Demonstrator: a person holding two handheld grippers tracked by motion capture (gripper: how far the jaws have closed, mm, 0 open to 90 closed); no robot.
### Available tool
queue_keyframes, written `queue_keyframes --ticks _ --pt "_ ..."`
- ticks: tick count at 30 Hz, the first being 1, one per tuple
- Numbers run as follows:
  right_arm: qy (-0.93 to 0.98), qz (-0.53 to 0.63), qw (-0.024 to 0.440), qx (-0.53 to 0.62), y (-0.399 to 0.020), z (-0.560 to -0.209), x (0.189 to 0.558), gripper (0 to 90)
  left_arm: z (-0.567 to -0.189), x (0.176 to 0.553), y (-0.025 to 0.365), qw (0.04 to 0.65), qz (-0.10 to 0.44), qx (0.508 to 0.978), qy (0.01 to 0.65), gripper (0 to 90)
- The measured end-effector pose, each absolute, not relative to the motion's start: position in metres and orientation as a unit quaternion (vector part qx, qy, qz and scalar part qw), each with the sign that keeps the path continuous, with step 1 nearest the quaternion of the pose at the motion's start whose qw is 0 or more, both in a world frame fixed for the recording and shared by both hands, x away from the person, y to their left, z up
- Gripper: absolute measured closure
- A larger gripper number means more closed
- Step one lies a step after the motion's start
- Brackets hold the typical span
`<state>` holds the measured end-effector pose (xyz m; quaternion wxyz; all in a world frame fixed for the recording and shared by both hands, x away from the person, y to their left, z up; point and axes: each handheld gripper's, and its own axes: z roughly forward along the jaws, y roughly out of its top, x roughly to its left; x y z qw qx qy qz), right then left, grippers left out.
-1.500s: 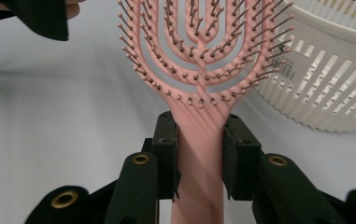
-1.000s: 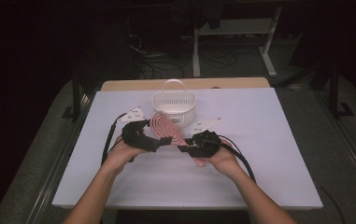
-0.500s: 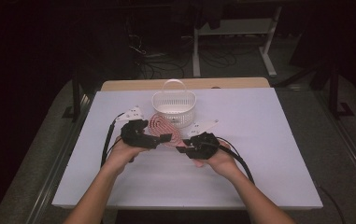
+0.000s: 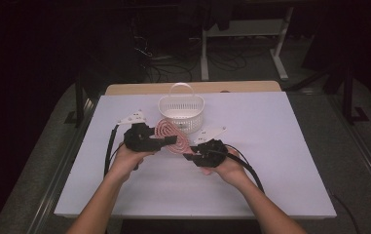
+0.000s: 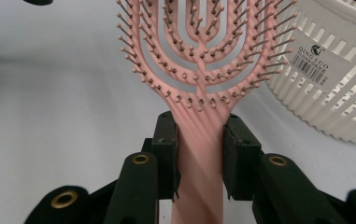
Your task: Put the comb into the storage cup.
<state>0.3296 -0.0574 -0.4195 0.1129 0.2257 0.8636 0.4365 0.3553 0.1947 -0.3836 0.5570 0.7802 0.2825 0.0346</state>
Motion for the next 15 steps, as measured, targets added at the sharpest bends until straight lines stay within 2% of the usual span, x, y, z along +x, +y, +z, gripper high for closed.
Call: queue_keyframes --ticks 15 --pt "0.863 0.431 0.13 0.227 -0.051 -0.4219 0.3274 68.4 -0.3813 0.3545 0.1961 0.562 0.027 0.773 0.291 54.4"
